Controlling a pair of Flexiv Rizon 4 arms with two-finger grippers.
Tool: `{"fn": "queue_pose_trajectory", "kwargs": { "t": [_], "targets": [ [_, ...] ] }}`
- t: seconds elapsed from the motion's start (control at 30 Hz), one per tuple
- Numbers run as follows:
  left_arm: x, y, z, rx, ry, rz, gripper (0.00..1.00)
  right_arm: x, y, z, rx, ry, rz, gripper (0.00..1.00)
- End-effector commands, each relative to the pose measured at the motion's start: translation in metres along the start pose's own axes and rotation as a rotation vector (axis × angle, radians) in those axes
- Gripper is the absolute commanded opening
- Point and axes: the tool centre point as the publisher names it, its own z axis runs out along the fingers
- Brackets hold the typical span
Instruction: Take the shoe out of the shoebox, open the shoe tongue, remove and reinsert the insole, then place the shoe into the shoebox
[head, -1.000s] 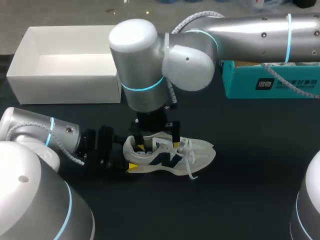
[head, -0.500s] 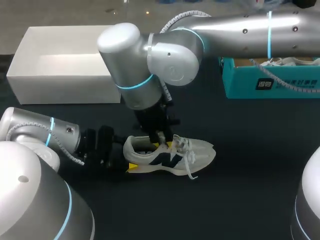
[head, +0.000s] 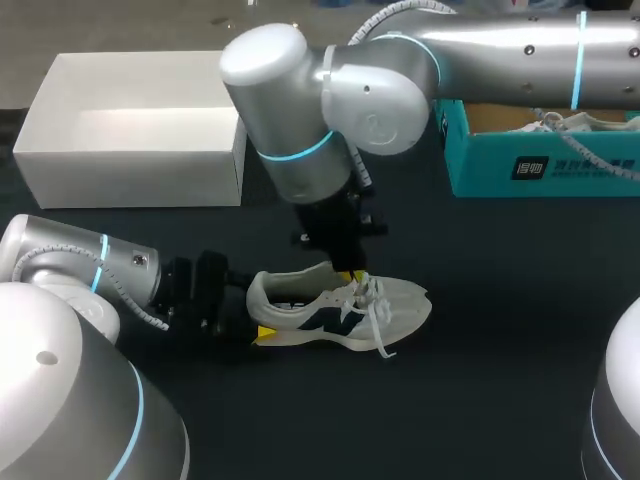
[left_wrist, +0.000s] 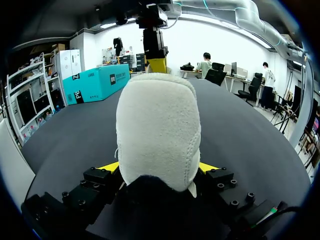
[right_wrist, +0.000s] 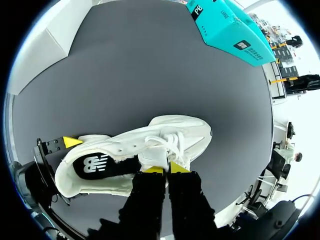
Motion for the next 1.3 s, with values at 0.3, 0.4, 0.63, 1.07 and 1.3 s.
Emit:
{"fn": "queue_pose_trajectory", "kwargs": {
  "t": [0.3,0.4,0.63,1.07,1.3],
  "targets": [
    [0.001,0.001,0.000,0.002,-0.002,0.001,0.00,-0.066,0.008,0.029,0.057,0.010,0.228,0.00],
    [0.001,0.001,0.000,0.002,-0.002,0.001,0.00,-0.074,0.012,0.037,0.074,0.009,0.245,0.00],
    [0.001,0.001,0.000,0.002,-0.002,0.001,0.00,-0.080,0.019,0.066,0.139,0.014,0.264,0.00],
    [0.001,0.001,0.000,0.002,-0.002,0.001,0.00,-0.071,0.020,0.088,0.203,0.021,0.267,0.68],
    [0.001,0.001,0.000,0.002,-0.002,0.001,0.00,-0.074,0.013,0.044,0.100,0.056,0.253,1.00]
  ]
}}
